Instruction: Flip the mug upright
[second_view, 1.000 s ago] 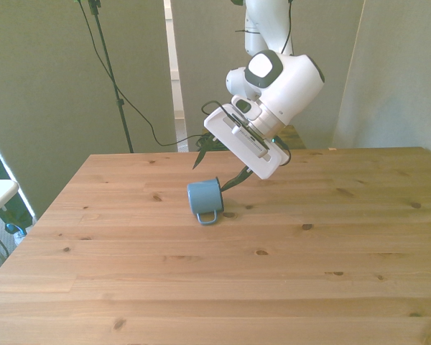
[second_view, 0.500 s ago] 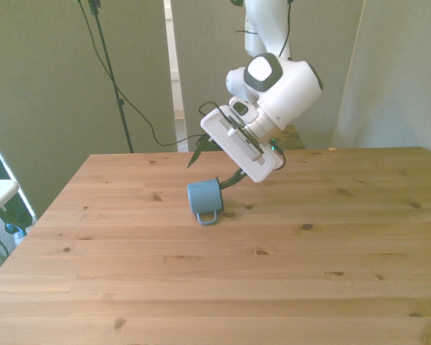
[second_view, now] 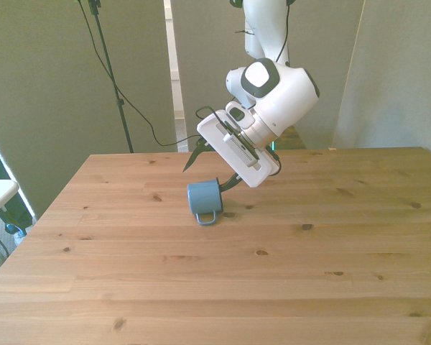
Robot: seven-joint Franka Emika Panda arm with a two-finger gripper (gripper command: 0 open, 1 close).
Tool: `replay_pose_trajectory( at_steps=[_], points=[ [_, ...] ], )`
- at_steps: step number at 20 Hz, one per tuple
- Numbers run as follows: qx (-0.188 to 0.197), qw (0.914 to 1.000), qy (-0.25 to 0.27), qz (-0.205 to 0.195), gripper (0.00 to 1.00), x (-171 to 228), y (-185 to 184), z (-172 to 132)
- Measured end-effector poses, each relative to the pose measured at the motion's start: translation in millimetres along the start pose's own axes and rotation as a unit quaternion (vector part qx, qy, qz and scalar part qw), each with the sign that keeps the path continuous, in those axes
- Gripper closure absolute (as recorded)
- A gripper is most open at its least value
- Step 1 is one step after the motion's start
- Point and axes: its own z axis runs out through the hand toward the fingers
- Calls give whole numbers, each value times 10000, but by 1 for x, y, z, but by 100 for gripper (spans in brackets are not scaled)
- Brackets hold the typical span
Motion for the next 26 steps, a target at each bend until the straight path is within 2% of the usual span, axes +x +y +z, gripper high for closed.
replay_pose_trajectory(
  at_steps=[26],
  points=[
    [-85,9999,30,-85,100,-5,-12,-1]
  ],
)
